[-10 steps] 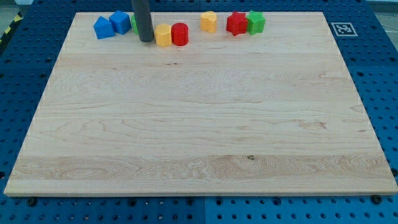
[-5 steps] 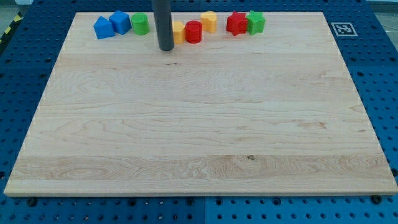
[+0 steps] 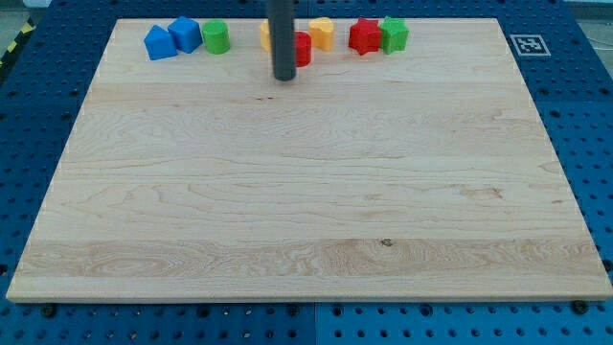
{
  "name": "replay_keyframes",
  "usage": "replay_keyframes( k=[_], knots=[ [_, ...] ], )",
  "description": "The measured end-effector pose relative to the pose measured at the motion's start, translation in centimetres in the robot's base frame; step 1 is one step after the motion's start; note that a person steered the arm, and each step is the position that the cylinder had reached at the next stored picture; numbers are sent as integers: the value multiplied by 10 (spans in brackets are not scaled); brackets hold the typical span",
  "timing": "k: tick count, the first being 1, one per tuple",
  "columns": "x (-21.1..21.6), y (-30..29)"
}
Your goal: Push the yellow hexagon along with red circle close to left of the yellow heart
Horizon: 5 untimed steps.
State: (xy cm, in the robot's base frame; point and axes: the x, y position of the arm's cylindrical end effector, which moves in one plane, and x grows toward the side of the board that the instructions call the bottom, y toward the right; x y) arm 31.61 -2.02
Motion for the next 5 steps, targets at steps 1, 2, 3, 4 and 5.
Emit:
replay_keyframes(
  k=[1, 2, 3, 4, 5],
  knots=[
    [-7, 31],
    [-28, 32],
    [-37, 30],
    [-15, 27],
    [-12, 17]
  ],
)
